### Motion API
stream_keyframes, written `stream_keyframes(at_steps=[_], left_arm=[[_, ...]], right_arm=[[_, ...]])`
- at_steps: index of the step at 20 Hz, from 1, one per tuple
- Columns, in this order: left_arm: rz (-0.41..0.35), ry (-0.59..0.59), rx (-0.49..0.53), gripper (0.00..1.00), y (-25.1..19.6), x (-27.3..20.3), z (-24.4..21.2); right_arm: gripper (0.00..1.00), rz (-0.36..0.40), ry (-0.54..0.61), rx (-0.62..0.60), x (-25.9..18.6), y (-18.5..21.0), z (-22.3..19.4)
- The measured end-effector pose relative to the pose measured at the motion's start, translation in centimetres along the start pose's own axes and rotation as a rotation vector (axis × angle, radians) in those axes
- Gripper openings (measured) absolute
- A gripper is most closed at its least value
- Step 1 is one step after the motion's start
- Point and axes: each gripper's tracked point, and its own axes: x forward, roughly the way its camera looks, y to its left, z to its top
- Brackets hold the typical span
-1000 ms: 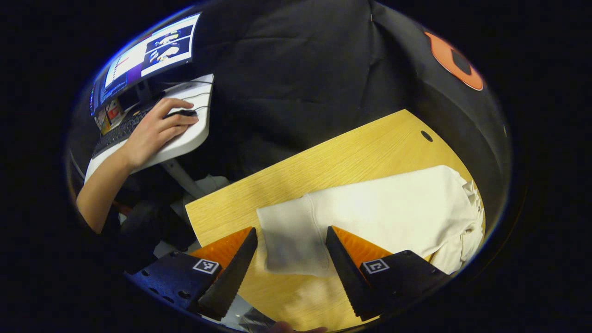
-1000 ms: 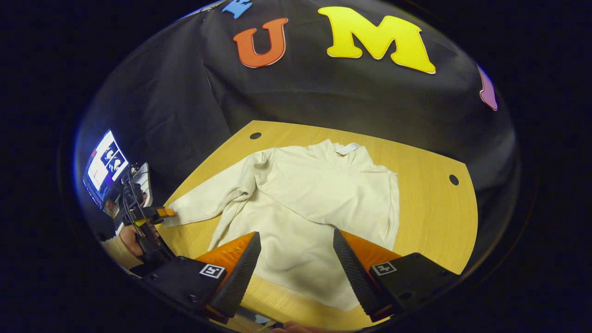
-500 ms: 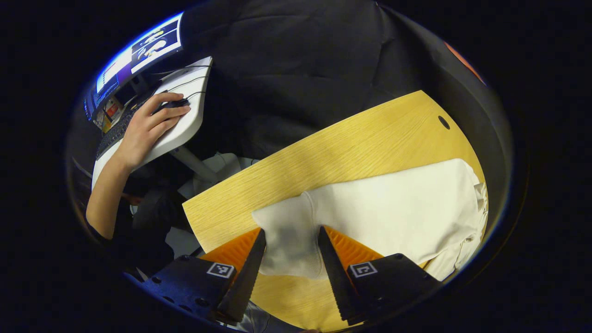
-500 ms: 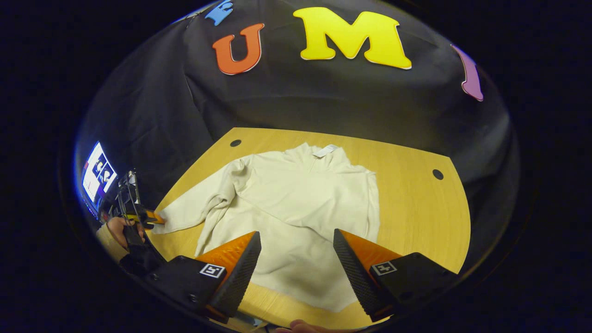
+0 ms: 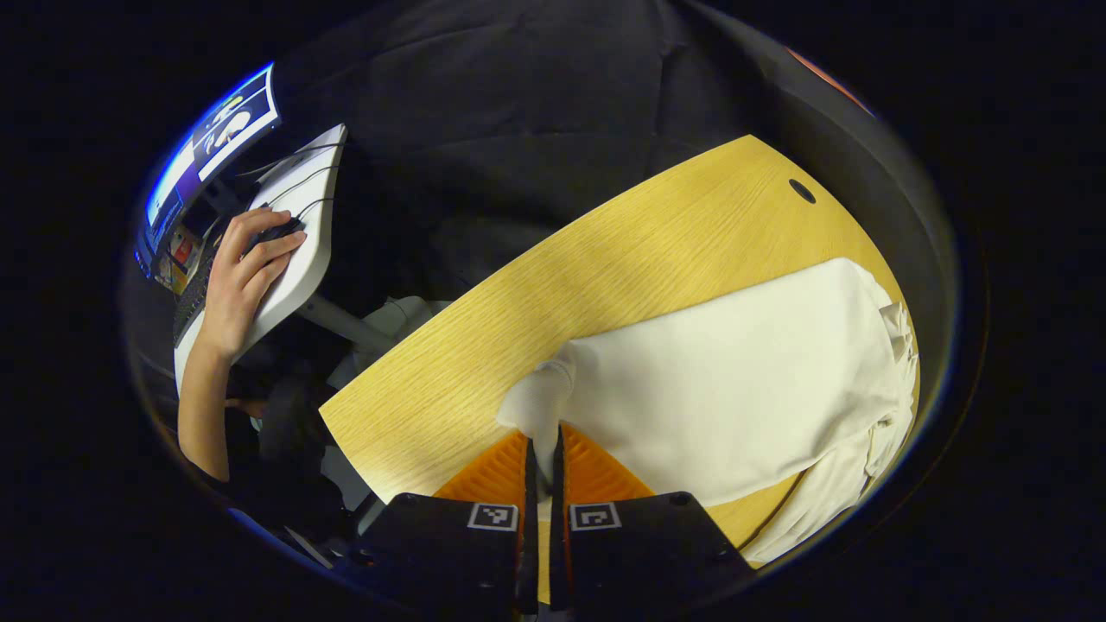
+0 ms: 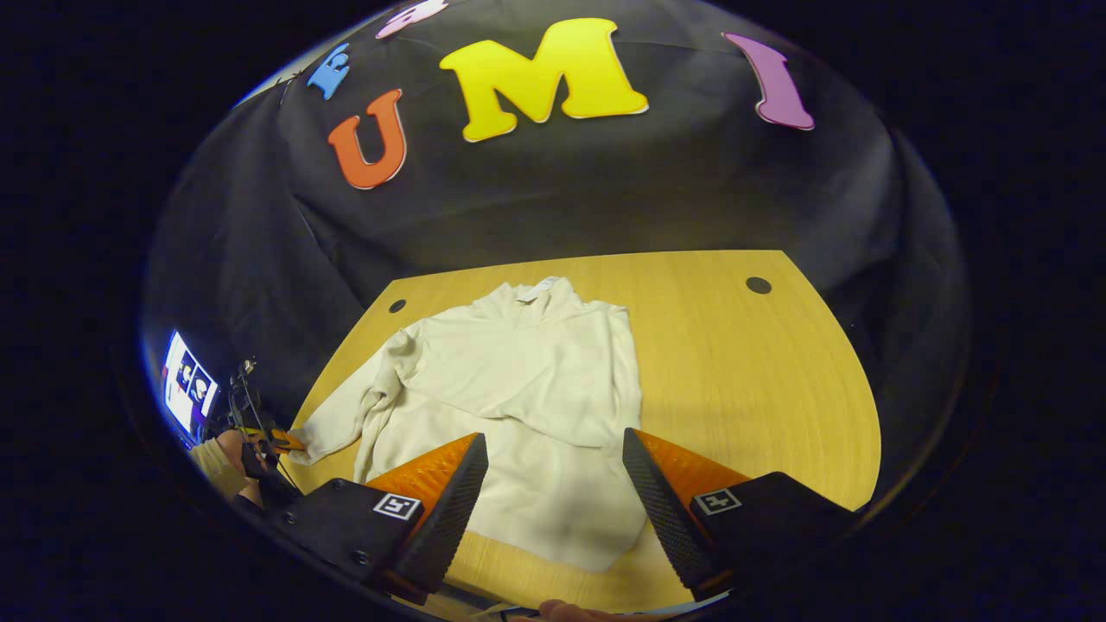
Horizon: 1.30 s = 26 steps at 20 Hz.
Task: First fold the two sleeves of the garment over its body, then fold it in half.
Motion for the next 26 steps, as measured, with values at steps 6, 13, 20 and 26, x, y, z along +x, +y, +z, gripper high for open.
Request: stream_keyframes(at_steps=[6,13,20,26], left_arm=[[-0.011,-0.062,0.102,0.04,-4.5,-4.3,1.2],[-0.179,-0.129,0.226,0.03,-18.7,-12.0,3.4],[-0.308,-0.145,0.356,0.04,-33.1,-16.9,3.1],[-0.376,-0.146,0.556,0.04,-45.5,-18.5,-1.6]], right_arm=[[0.98,-0.037,-0.003,0.086,-1.0,-6.2,-1.1],[0.98,-0.064,0.013,0.124,-0.5,-10.8,-2.0],[0.98,-0.058,0.030,0.169,-0.2,-13.4,-3.4],[0.98,-0.045,0.067,0.257,-0.3,-15.0,-5.7]])
